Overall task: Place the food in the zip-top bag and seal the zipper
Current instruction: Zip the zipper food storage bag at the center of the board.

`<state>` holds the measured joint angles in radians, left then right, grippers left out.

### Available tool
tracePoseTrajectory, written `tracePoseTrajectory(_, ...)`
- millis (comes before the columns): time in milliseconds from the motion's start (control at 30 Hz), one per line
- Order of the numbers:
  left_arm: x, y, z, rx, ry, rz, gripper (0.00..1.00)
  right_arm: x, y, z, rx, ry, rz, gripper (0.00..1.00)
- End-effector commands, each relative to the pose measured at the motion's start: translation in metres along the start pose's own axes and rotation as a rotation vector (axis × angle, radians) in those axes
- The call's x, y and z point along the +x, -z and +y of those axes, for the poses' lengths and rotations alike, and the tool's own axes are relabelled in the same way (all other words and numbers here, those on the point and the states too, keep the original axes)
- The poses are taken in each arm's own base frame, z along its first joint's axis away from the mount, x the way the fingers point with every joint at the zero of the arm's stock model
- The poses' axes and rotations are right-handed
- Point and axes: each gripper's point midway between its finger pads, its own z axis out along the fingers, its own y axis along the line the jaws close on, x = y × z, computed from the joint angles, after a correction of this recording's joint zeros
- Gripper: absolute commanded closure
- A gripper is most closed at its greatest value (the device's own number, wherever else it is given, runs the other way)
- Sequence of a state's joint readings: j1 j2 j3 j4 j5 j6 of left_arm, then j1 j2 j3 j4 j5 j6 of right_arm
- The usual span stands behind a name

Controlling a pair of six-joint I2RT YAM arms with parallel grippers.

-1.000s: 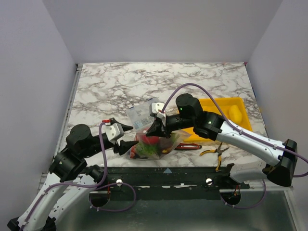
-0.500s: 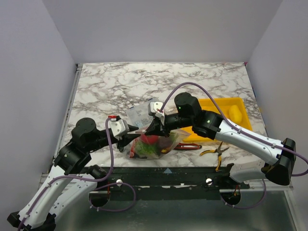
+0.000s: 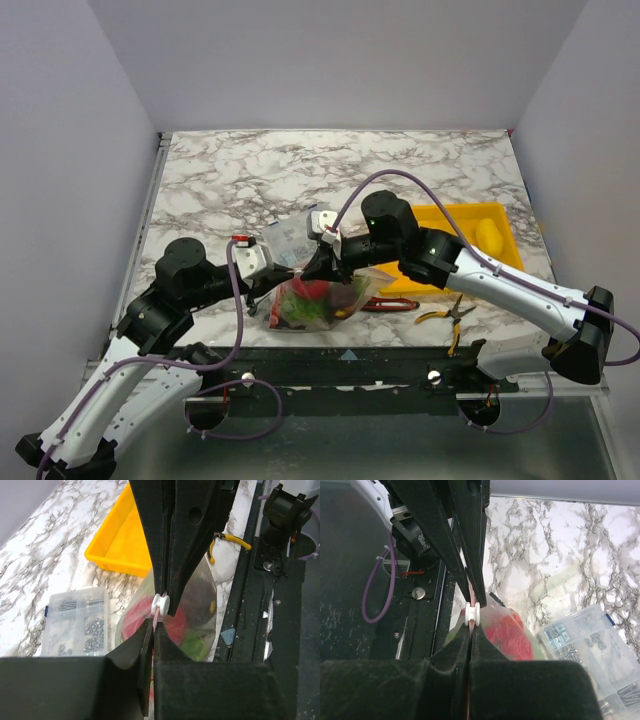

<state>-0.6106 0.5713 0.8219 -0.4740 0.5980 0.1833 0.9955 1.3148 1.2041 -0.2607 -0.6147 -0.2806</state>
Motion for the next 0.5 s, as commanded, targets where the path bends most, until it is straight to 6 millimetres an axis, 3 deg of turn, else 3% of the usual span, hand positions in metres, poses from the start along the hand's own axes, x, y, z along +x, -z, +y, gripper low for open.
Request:
tracePoseTrajectory(0,-0.010,-0.001,-0.003,0.034,-0.025,-0.011,1.00,-0.027,0.001,0.000,-0.007,0.044,-0.060,1.00)
tracePoseTrajectory(67,-0.010,-0.001,-0.002,0.028,-0.025,-0.011,1.00,-0.026,0.001,0.001,-0.014,0.032,-0.058,0.99)
tracePoseTrajectory(100,-0.011,-0.001,0.001,0.010,-0.022,-0.015,1.00,-0.025,0.001,0.002,-0.017,0.023,-0.057,0.93)
tracePoseTrajectory(133,-0.011,0.000,0.003,-0.007,-0.019,-0.019,1.00,-0.023,0.000,0.002,-0.010,0.011,-0.051,0.78)
tracePoseTrajectory(200,-0.013,0.001,0.003,-0.014,-0.016,-0.034,1.00,-0.020,0.000,-0.002,0.011,-0.004,-0.046,0.61)
tracePoseTrajectory(300,-0.020,0.003,0.003,-0.023,-0.008,-0.066,1.00,-0.018,-0.003,-0.006,0.026,-0.010,-0.042,0.57)
tracePoseTrajectory(467,-0.019,0.003,0.004,-0.026,0.002,-0.044,1.00,-0.023,-0.005,-0.010,0.029,-0.002,-0.042,0.57)
